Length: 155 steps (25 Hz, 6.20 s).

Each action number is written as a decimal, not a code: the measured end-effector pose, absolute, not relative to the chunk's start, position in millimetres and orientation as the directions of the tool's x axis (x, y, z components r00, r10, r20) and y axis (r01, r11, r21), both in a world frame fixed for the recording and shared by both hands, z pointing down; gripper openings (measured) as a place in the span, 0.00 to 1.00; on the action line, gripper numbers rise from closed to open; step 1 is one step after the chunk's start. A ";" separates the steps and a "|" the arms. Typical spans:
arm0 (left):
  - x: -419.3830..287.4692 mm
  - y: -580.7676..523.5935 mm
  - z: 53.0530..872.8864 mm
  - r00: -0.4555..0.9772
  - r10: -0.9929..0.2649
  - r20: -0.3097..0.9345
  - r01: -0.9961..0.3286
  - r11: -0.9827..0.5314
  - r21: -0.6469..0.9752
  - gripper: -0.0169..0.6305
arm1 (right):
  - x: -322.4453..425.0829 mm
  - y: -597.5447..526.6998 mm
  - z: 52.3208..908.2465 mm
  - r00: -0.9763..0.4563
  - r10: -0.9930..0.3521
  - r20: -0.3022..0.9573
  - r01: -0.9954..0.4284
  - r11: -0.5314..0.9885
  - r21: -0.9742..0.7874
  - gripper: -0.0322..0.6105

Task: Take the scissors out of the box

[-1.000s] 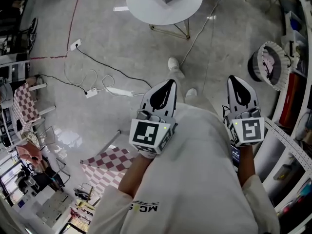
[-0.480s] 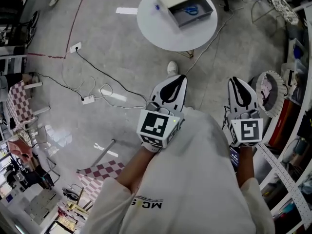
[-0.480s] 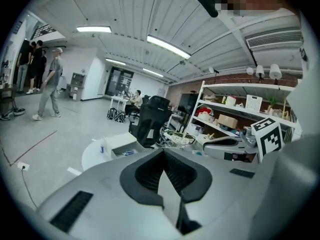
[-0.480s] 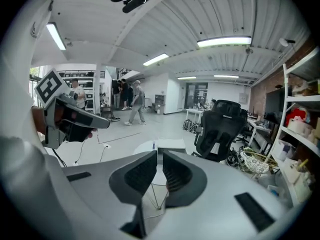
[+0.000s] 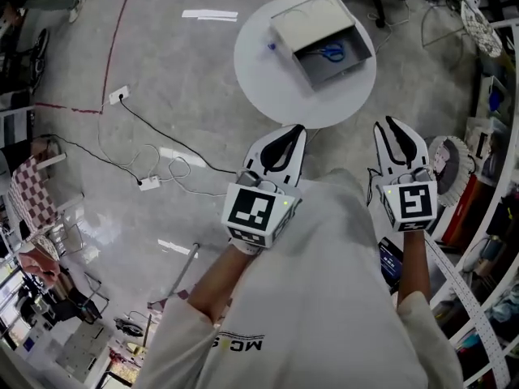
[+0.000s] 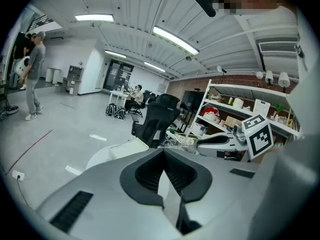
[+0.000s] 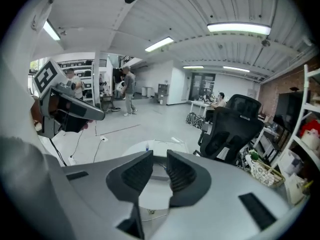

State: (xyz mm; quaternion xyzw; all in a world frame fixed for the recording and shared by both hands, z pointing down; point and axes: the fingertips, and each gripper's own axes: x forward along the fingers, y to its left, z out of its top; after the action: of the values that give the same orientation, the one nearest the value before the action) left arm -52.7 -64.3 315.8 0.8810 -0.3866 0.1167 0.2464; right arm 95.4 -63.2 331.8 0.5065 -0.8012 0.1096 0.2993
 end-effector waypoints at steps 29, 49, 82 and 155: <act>-42.1 -155.5 418.3 0.536 -0.635 0.557 -0.844 -0.378 0.381 0.04 | 96.2 -220.6 513.8 -0.394 -0.365 0.843 -0.449 0.877 0.170 0.28; -30.2 -165.7 484.9 0.477 -0.626 0.617 -0.872 -0.252 0.419 0.04 | 93.5 -249.2 647.6 -0.256 -0.119 0.959 -0.153 0.985 0.081 0.28; -39.7 -152.4 473.8 0.536 -0.592 0.602 -0.843 -0.336 0.420 0.04 | 104.4 -245.0 626.4 -0.157 -0.170 0.973 -0.173 0.975 0.142 0.28; -54.3 -155.8 277.3 0.631 -0.716 0.299 -0.776 -0.570 0.271 0.04 | 105.7 -143.1 250.5 -0.375 -0.858 0.351 -0.910 0.413 0.036 0.28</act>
State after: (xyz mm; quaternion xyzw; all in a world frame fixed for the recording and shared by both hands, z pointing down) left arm -54.3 -155.8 277.3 0.8826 -0.4226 0.0781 0.1908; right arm 105.7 -143.1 250.5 0.5356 -0.8252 0.0819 0.1594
